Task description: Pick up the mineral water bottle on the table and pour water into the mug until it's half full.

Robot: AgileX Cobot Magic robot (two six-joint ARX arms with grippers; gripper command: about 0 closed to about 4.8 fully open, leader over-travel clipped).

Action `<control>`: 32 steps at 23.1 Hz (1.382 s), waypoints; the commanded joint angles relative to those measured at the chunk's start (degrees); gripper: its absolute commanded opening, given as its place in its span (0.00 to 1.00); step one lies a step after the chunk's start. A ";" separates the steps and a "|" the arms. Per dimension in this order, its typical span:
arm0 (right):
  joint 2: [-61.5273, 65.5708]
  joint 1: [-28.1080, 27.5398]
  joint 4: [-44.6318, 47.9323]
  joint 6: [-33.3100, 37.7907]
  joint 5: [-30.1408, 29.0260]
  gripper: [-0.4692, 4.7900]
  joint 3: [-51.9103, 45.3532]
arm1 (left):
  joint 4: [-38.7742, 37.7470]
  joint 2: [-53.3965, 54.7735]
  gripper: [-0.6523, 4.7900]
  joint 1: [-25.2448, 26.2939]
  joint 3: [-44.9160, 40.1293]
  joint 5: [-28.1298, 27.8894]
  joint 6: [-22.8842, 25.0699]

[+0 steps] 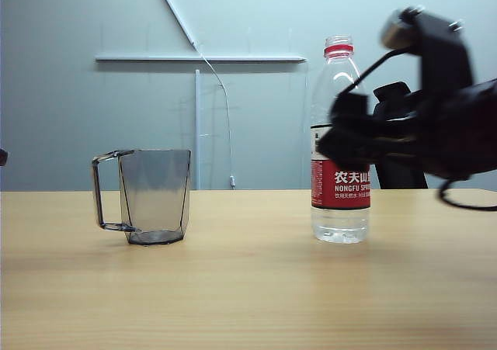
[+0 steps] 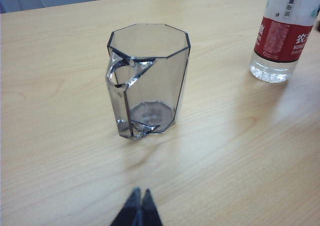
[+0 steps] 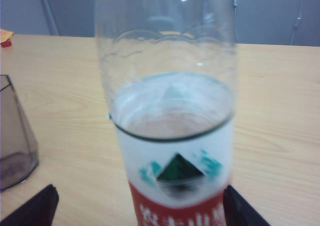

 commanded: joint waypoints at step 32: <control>8.57 -2.89 -4.28 -0.09 3.56 0.63 13.22 | 0.74 -0.07 0.12 0.00 0.13 0.02 -0.17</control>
